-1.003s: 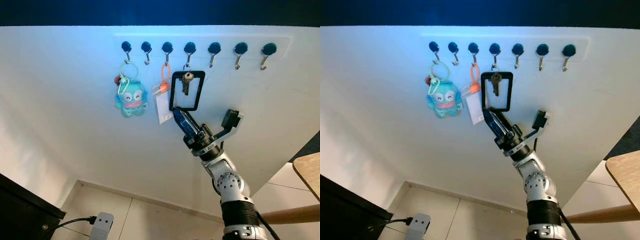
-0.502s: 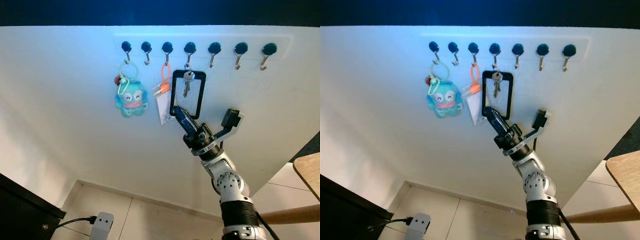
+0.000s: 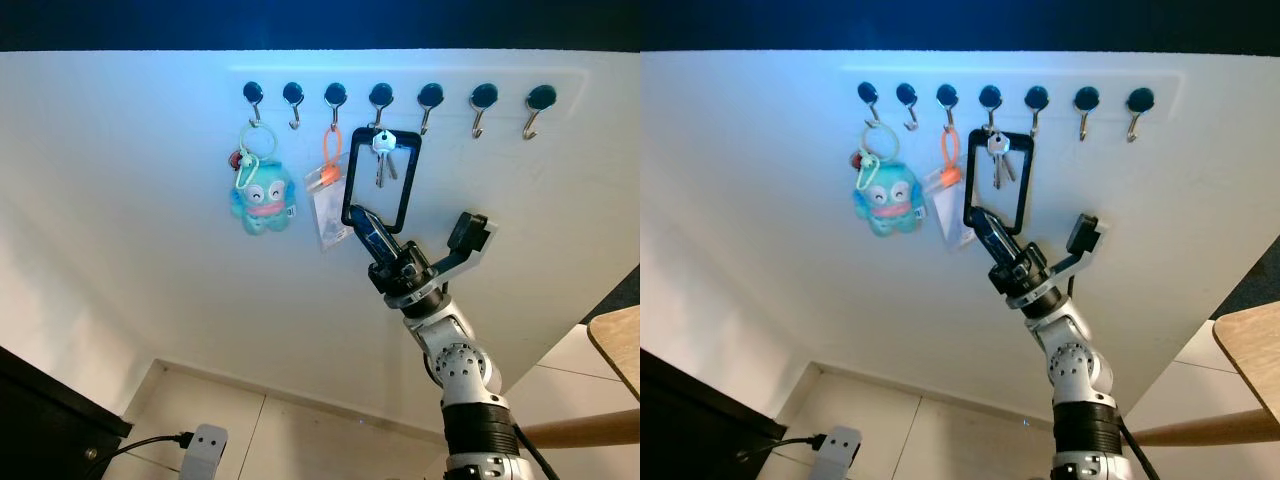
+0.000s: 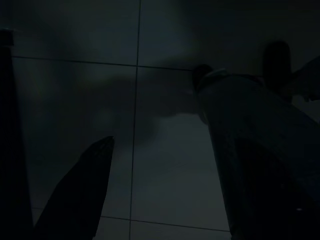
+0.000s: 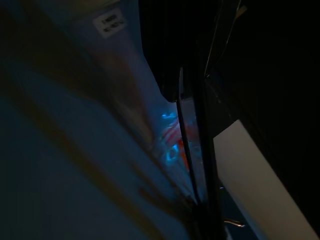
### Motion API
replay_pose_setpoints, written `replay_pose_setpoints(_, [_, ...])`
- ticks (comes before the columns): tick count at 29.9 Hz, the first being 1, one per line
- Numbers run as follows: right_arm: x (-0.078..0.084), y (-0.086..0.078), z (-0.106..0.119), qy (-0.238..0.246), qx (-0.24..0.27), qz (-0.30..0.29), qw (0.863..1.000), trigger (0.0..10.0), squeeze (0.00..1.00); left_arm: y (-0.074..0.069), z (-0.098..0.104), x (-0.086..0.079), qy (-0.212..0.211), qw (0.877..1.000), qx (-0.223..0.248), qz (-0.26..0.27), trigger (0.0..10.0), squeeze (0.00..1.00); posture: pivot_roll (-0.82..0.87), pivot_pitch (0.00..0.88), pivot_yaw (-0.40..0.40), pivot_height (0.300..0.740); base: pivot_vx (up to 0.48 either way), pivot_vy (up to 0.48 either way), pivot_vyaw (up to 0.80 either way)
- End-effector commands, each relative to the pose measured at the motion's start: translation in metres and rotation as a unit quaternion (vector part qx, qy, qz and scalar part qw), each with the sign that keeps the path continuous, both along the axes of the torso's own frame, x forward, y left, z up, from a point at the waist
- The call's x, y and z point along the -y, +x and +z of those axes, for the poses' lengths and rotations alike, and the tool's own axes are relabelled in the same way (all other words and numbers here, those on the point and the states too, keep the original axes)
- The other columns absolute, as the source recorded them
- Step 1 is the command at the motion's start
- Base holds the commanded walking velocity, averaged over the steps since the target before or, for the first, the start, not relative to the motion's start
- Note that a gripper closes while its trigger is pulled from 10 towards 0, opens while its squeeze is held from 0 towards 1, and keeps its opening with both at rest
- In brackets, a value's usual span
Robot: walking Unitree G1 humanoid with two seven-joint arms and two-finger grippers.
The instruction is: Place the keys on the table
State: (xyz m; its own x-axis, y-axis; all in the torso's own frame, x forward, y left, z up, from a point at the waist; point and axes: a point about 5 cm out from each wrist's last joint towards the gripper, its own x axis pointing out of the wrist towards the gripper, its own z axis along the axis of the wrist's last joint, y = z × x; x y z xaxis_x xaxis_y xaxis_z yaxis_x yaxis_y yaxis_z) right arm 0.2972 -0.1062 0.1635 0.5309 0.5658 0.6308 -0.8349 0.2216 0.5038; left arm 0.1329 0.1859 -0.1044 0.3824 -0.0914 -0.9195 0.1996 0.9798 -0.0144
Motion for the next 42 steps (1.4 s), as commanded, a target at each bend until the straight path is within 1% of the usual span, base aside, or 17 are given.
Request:
replay_pose_setpoints(1, [-0.005,-0.004,0.0,0.005,0.004,0.017,1.0,0.0,0.0,-0.015,-0.005,-0.002,0.003,1.0,-0.031,-0.006,10.0,0.0,-0.13,0.061,0.123,0.74,0.0,0.0,0.0])
replay_pose_setpoints(13, [-0.008,-0.007,-0.002,-0.007,0.002,0.03,1.0,0.0,0.0,-0.015,-0.005,-0.002,0.002,0.999,-0.031,-0.006,10.0,0.0,-0.13,0.061,0.123,0.74,0.0,0.0,0.0])
replay_pose_setpoints(24, [-0.017,-0.016,0.0,-0.031,0.023,0.068,0.997,0.0,0.0,-0.015,-0.005,-0.002,0.003,0.999,-0.032,-0.008,10.0,0.0,-0.13,0.061,0.123,0.74,0.0,0.0,0.0])
replay_pose_setpoints(35, [-0.017,-0.016,0.003,-0.031,0.027,0.069,0.997,0.0,0.0,-0.015,-0.005,-0.002,0.004,0.999,-0.031,-0.011,10.0,0.0,-0.13,0.056,0.121,0.74,0.0,0.0,0.0])
replay_pose_setpoints(42, [-0.017,-0.014,0.009,-0.026,0.035,0.062,0.997,0.0,0.0,-0.015,-0.005,-0.003,0.005,0.999,-0.032,-0.012,10.0,0.0,-0.13,0.058,0.126,0.74,0.0,0.0,0.0])
